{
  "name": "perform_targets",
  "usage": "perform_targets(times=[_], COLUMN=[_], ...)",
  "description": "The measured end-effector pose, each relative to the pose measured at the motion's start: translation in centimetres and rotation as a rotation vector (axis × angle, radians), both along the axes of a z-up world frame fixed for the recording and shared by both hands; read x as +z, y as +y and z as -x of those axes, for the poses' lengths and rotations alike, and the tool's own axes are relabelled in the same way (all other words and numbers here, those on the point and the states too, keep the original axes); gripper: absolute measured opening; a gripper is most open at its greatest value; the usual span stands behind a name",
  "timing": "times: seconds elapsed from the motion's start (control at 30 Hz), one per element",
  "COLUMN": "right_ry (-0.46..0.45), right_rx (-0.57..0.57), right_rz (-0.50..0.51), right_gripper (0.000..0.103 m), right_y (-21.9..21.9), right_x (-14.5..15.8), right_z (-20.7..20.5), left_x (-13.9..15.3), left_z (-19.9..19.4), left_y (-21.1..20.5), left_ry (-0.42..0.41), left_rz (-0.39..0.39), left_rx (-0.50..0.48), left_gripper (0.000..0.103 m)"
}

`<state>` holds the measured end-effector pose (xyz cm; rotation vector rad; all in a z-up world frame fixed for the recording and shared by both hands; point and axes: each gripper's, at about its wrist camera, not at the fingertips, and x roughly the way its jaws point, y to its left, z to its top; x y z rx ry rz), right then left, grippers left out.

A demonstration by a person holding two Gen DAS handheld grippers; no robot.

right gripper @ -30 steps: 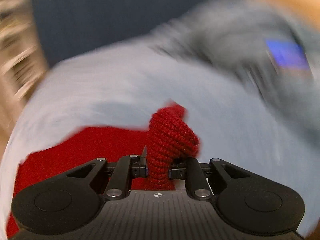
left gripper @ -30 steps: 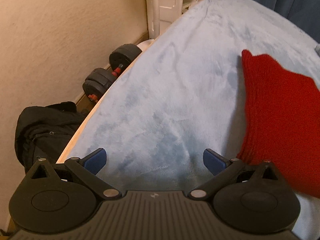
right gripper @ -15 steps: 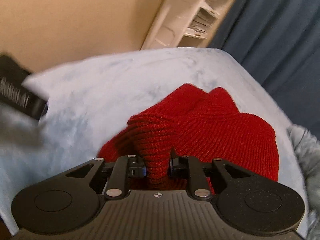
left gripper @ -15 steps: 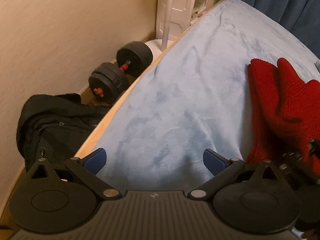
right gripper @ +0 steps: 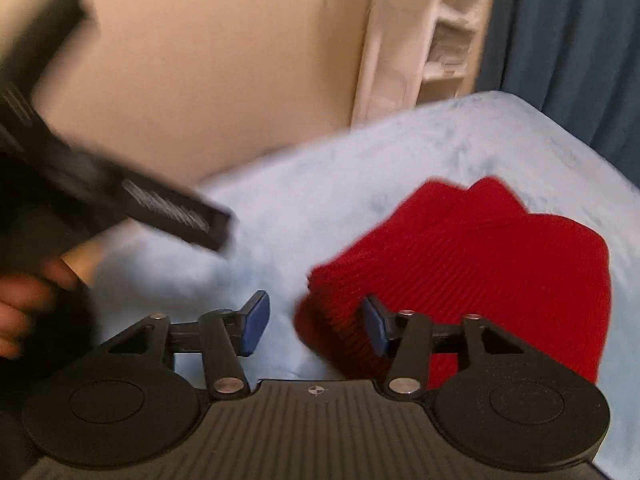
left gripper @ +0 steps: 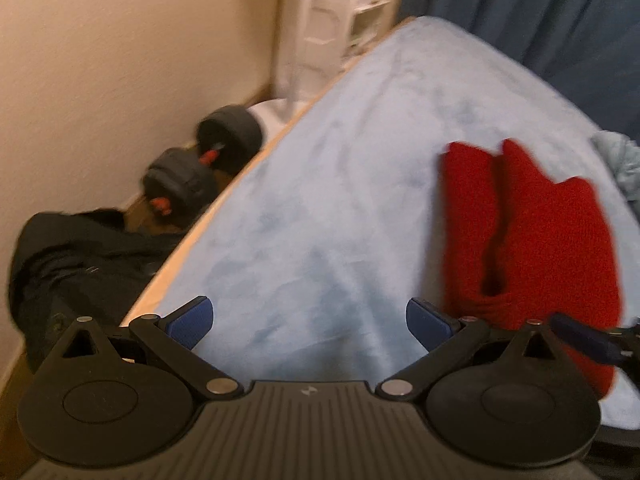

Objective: Fold small clothes

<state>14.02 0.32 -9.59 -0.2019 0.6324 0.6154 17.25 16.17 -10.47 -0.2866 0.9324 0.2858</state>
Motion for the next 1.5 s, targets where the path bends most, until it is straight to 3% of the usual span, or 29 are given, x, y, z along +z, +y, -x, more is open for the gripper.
perform_targets(times=[0.07, 0.13, 0.2, 0.27, 0.33, 0.43, 0.53, 0.6, 0.73, 0.77, 0.87, 1.03, 1.5], right_ry=[-0.046, -0.085, -0.033, 0.068, 0.133, 0.134, 0.198, 0.164, 0.065, 0.047, 0.004, -0.007, -0.023], right_rx=[-0.168, -0.325, -0.395, -0.378, -0.367, -0.279, -0.291, -0.322, -0.389, -0.400, -0.428, -0.469, -0.517], right_rz=[-0.029, 0.026, 0.091, 0.093, 0.142, 0.199, 0.140, 0.079, 0.000, -0.003, -0.010, -0.023, -0.060], right_gripper=[0.052, 0.052, 0.048, 0.047, 0.044, 0.045, 0.042, 0.047, 0.079, 0.081, 0.082, 0.082, 0.082], right_y=[-3.2, -5.4, -6.8, -7.5, -7.1, -6.0, -6.4, -6.8, -7.8, -7.9, -8.4, -9.3, -11.1], right_x=[1.5, 1.3, -0.3, -2.5, -4.7, -5.6, -4.0, -1.5, 3.3, 4.1, 5.8, 5.9, 6.7], right_z=[0.4, -0.4, -1.7, -2.8, -2.6, 0.1, 0.8, 2.5, 6.4, 7.2, 10.1, 12.4, 15.8], left_x=[0.9, 1.4, 1.2, -0.1, -2.6, -3.6, -2.0, -0.1, 4.2, 4.9, 7.1, 9.0, 10.4], left_z=[-0.5, -1.7, -3.2, -4.7, -5.9, -4.0, -1.6, 0.7, 5.2, 6.2, 9.4, 12.5, 15.1], left_y=[-1.2, -2.9, -4.4, -5.7, -6.5, -5.1, -5.2, -5.8, -7.4, -7.7, -9.3, -10.9, -12.8], left_ry=[-0.037, -0.059, -0.044, -0.012, 0.079, 0.060, 0.084, 0.062, 0.027, 0.016, -0.017, -0.049, -0.082], left_rz=[0.019, 0.050, 0.091, 0.058, -0.070, -0.008, -0.025, -0.061, -0.115, -0.129, -0.172, -0.160, -0.178], left_rx=[-0.048, -0.112, -0.166, -0.183, -0.164, -0.162, -0.158, -0.177, -0.188, -0.186, -0.189, -0.210, -0.243], left_gripper=[0.103, 0.103, 0.103, 0.103, 0.103, 0.103, 0.103, 0.103, 0.103, 0.103, 0.103, 0.103, 0.103])
